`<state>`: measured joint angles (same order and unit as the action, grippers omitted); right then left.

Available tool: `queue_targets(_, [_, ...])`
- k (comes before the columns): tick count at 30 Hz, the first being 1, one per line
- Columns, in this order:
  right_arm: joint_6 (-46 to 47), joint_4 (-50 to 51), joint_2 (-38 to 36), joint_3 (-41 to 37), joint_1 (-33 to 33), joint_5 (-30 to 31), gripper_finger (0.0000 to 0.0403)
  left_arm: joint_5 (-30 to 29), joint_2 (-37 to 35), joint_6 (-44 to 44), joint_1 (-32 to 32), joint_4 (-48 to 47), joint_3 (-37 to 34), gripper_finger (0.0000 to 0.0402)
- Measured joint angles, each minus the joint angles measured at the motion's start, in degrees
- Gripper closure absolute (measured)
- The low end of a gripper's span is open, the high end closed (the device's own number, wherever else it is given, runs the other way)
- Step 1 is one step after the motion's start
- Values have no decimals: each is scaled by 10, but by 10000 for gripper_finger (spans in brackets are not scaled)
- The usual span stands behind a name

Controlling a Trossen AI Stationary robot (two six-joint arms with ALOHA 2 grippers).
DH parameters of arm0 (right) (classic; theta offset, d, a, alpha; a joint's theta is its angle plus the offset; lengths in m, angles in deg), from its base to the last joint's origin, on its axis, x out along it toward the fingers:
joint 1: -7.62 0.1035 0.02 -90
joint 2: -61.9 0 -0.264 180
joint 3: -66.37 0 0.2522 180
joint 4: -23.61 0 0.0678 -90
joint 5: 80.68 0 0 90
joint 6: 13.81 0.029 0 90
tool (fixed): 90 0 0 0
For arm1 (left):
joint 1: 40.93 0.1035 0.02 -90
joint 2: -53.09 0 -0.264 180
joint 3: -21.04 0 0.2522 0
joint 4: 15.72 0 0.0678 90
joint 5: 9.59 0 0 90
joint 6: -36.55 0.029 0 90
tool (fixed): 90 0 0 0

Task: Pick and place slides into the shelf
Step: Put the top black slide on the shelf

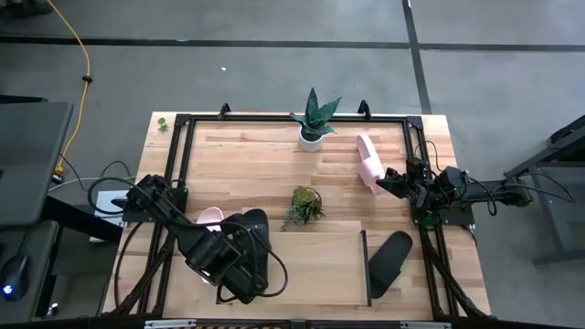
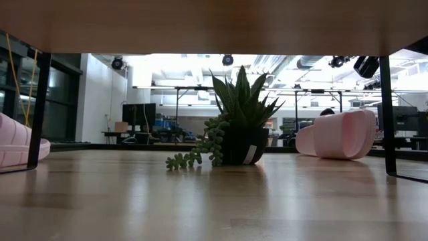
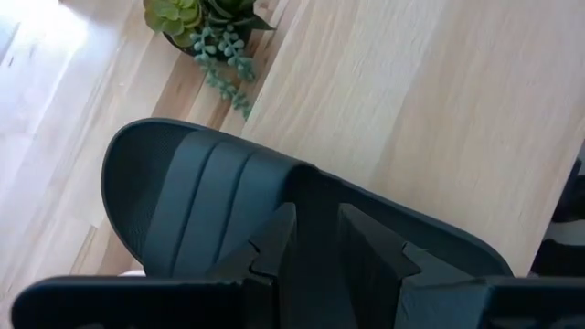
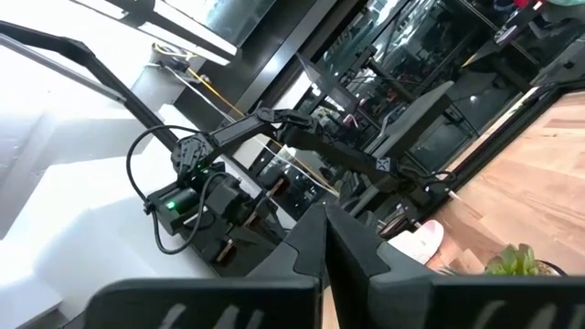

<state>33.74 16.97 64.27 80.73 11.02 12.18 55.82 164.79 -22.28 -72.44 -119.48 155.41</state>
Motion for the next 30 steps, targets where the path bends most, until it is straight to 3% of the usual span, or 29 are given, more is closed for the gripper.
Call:
queue_targets(20, [0,0,0,0,0,-2,402,32,0,0,0,0,0,325])
queue_targets(30, [-14,1,0,0,0,-4,402,30,0,11,0,0,0,230])
